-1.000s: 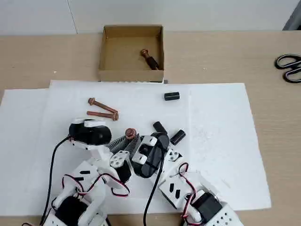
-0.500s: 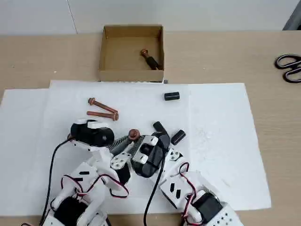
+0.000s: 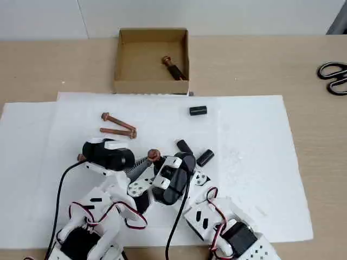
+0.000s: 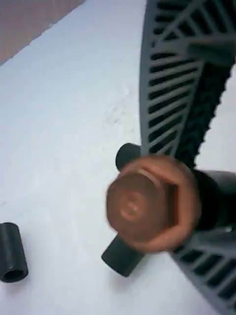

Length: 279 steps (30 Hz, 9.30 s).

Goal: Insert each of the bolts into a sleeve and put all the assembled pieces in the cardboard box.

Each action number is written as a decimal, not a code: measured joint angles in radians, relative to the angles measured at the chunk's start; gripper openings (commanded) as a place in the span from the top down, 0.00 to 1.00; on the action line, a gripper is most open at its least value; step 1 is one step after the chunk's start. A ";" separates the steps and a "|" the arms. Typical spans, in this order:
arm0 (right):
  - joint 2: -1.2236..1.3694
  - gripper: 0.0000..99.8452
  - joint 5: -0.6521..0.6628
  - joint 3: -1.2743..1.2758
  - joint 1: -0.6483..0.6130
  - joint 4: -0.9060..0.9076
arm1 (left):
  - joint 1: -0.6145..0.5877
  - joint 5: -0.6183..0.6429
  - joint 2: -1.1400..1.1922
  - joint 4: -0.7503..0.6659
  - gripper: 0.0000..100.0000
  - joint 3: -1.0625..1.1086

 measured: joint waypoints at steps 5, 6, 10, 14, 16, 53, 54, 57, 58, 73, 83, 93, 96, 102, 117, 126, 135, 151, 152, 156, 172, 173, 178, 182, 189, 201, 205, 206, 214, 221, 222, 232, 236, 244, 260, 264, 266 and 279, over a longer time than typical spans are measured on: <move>-0.002 1.00 -0.002 -0.002 -0.002 0.000 | -0.061 -0.043 0.003 0.006 0.77 0.006; -0.002 1.00 -0.002 -0.003 -0.003 0.000 | -0.075 -0.051 0.003 0.006 0.77 0.006; -0.002 1.00 -0.002 -0.003 -0.005 0.000 | -0.107 -0.075 0.003 0.008 0.77 0.006; -0.002 1.00 -0.002 -0.003 -0.005 0.000 | -0.110 -0.075 0.003 0.009 0.77 0.003; -0.003 1.00 -0.002 -0.005 -0.005 -0.002 | -0.110 -0.075 0.005 0.009 0.77 -0.011; 0.055 1.00 -0.130 -0.140 0.463 -0.071 | -0.497 -0.351 0.005 -0.038 0.99 0.075; 0.086 1.00 -0.137 -0.176 0.476 -0.071 | -0.497 -0.351 0.005 -0.038 0.99 0.086; 0.212 1.00 -0.180 -0.311 0.520 -0.080 | -0.499 -0.351 0.005 -0.038 0.99 0.103; 0.264 1.00 -0.192 -0.362 0.526 -0.080 | -0.499 -0.351 0.005 -0.038 0.99 0.103; 1.171 1.00 -0.210 -0.944 0.528 -0.187 | -0.499 -0.351 0.005 -0.038 0.99 0.106; 1.806 1.00 -0.210 -1.445 0.526 -0.213 | -0.499 -0.351 0.005 -0.038 0.99 0.106; 2.292 1.00 -0.210 -1.955 0.476 -0.213 | -0.499 -0.310 0.005 -0.038 0.99 0.106; 2.424 1.00 -0.210 -2.090 0.480 -0.213 | -0.499 -0.281 0.005 -0.038 0.99 0.106; 2.667 1.00 -0.210 -2.334 0.477 -0.213 | -0.499 -0.281 0.005 -0.038 0.99 0.106; 2.776 0.79 -0.210 -2.581 0.460 0.000 | -0.499 -0.281 0.005 -0.038 0.99 0.106; 2.777 0.79 -0.210 -2.852 0.459 0.258 | -0.499 -0.281 0.005 -0.038 0.99 0.106; 2.776 0.79 -0.210 -3.216 0.434 0.884 | -0.499 -0.281 0.005 -0.038 0.99 0.106; 2.776 0.79 -0.239 -3.239 0.405 1.069 | -0.499 -0.281 0.005 -0.038 0.99 0.106; 2.774 0.79 -0.253 -3.216 0.404 1.069 | -0.499 -0.281 0.005 -0.038 0.99 0.106; 2.768 0.79 -0.301 -3.053 0.411 1.069 | -0.499 -0.281 0.005 -0.038 0.99 0.106; 2.179 0.79 -0.247 -2.079 0.370 1.068 | -0.499 -0.281 0.005 -0.038 0.99 0.106; 2.157 0.79 -0.236 -2.048 0.370 1.068 | -0.499 -0.281 0.005 -0.038 0.99 0.106; 2.062 0.79 -0.089 -1.924 0.334 1.068 | -0.499 -0.279 0.005 -0.038 0.99 0.106; 2.044 0.79 -0.017 -1.857 0.305 1.066 | -0.499 -0.276 0.005 -0.038 0.99 0.106; 2.042 0.79 0.014 -1.821 0.285 1.036 | -0.499 -0.276 0.005 -0.038 0.99 0.106; 2.042 0.79 0.026 -1.671 0.287 0.895 | -0.499 -0.276 0.005 -0.038 0.99 0.106; 2.044 0.79 0.026 -1.656 0.287 0.844 | -0.499 -0.276 0.005 -0.038 0.99 0.106; 2.051 0.79 0.026 -1.656 0.287 0.838 | -0.499 -0.276 0.005 -0.038 0.99 0.106; 2.136 0.81 0.026 -1.656 0.285 0.784 | -0.499 -0.276 0.005 -0.038 0.99 0.106; 2.139 0.92 0.026 -1.656 0.292 0.783 | -0.499 -0.276 0.005 -0.038 0.99 0.106; 2.139 0.92 0.026 -1.656 0.292 0.783 | -0.499 -0.276 0.005 -0.038 0.99 0.106; 2.219 0.88 0.023 -1.669 0.290 0.781 | -0.499 -0.273 0.005 -0.038 0.99 0.140; 2.234 0.77 0.018 -1.669 0.288 0.776 | -0.499 -0.273 0.005 -0.038 0.99 0.140; 2.237 0.95 0.017 -1.671 0.275 0.783 | -0.499 -0.273 0.005 -0.038 0.99 0.140; 2.145 0.99 0.031 -1.666 0.292 0.832 | -0.499 -0.273 0.005 -0.038 0.99 0.098; 2.019 1.00 0.031 -1.672 0.295 0.899 | -0.499 -0.273 0.005 -0.038 0.99 0.031; 1.955 1.00 0.031 -1.685 0.315 0.934 | -0.499 -0.273 0.005 -0.029 0.99 -0.015; 1.777 0.99 0.034 -1.665 0.752 1.069 | -0.499 -0.445 0.442 0.074 0.99 -0.465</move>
